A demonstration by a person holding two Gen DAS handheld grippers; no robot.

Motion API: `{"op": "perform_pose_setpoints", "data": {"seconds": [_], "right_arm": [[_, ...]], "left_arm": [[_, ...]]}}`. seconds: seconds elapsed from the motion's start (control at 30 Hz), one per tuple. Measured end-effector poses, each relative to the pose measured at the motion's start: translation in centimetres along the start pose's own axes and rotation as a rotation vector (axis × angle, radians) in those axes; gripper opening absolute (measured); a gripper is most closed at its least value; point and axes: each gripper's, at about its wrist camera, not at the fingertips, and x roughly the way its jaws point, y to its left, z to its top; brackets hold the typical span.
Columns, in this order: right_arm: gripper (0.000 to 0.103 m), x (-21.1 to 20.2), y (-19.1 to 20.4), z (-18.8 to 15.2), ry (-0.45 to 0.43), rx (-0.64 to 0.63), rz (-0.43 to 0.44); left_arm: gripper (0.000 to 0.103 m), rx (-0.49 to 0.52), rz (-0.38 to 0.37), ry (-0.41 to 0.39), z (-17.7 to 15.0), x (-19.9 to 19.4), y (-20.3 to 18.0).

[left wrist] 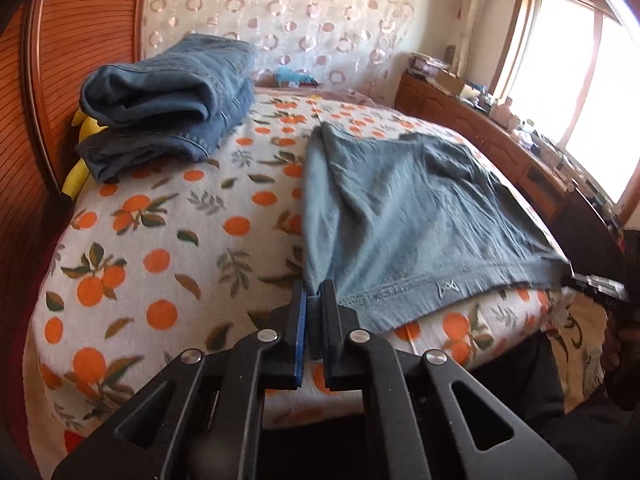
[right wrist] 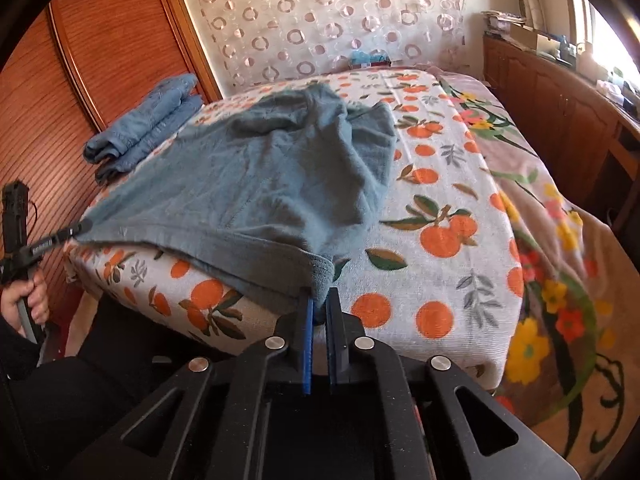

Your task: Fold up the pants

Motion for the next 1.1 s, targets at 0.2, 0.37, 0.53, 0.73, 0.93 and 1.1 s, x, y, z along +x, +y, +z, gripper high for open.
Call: {"op": "perform_pose_setpoints", "data": {"seconds": [0.2,0.37,0.53,0.73,0.93,1.1], "right_arm": [[0.004,-1.2,-0.4,0.0,0.007,-0.019,0.002],[0.012,-1.9,-0.6,0.1,0.000,-0.019,-0.021],[0.017,-3.7,-1.5,2.2,-0.077,-0.040,-0.066],[0.023,-0.9,-2.2,7.7,-0.138,-0.079,-0.092],[0.023,6.3,-2.7,12.6,-0.071,-0.118,-0.063],[0.023,10.8,-2.6,15.0,0.016,-0.147,-0.097]], "left_arm": [[0.008,0.046,-0.001,0.029,-1.1,-0.3,-1.5],[0.026,0.039,0.005,0.011,-0.5,-0.6,-1.2],[0.038,0.066,0.020,-0.059,1.9,-1.4,-0.5],[0.038,0.109,0.032,-0.078,5.6,0.5,-0.7],[0.038,0.175,0.025,-0.039,8.0,4.4,-2.4],[0.038,0.203,0.021,0.017,9.0,7.5,-3.6]]}}
